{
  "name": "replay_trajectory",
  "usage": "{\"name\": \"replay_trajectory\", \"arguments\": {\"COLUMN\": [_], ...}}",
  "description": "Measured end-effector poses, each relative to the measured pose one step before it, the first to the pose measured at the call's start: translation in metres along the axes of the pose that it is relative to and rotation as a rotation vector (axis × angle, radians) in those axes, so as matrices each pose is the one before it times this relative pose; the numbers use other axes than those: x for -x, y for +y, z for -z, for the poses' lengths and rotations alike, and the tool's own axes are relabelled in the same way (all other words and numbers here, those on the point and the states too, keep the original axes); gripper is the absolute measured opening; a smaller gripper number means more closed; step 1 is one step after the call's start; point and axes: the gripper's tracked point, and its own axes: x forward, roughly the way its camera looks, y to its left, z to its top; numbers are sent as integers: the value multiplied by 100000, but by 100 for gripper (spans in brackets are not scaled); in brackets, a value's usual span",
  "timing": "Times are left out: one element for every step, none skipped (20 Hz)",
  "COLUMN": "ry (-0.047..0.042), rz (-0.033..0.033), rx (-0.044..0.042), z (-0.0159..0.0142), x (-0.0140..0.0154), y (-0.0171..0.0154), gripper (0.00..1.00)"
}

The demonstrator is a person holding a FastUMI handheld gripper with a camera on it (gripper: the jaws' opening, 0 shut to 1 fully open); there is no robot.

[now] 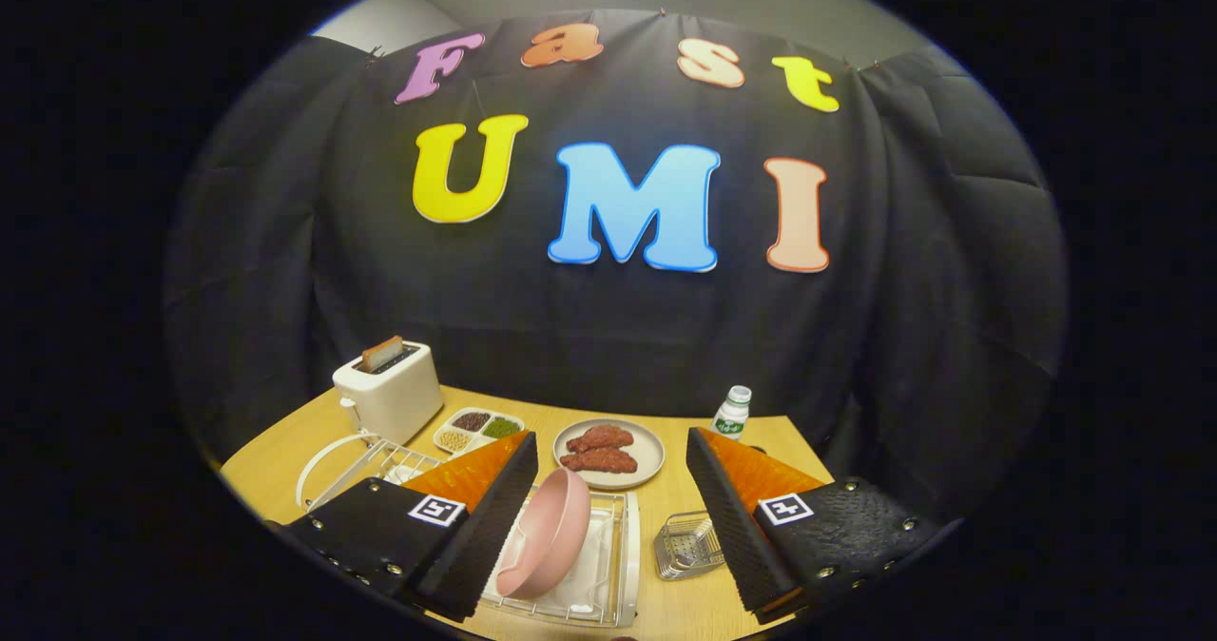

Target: Take the plate from the dish rack, then take the spoon from the basket and place it into the plate.

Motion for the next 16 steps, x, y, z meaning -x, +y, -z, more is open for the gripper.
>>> {"name": "replay_trajectory", "arguments": {"ry": [5830, 5895, 5610, 4773, 4059, 4113, 3797, 4558, 5225, 4817, 5126, 3867, 3748, 2078, 2526, 3319], "rz": [-2346, -1866, -2205, -2214, -1269, -952, -599, -496, -1132, -688, -609, -629, -71, -282, -849, -1106], "rx": [-929, -892, -1572, -2084, -2289, -1755, -1524, -1804, -1859, -2178, -1690, -1484, -860, -538, -572, -564], "z": [1161, 1014, 997, 706, 641, 710, 448, 536, 825, 720, 575, 524, 387, 96, 169, 483], "x": [-818, -842, -882, -634, -728, -639, -642, -819, -779, -1047, -892, -719, -725, -477, -449, -568], "y": [362, 305, 238, 338, 176, 0, -101, 9, -110, -90, -146, -63, -259, -55, 6, 98], "gripper": [97, 97, 97, 97, 97, 97, 97, 97, 97, 97, 97, 97, 97, 99, 99, 100]}}
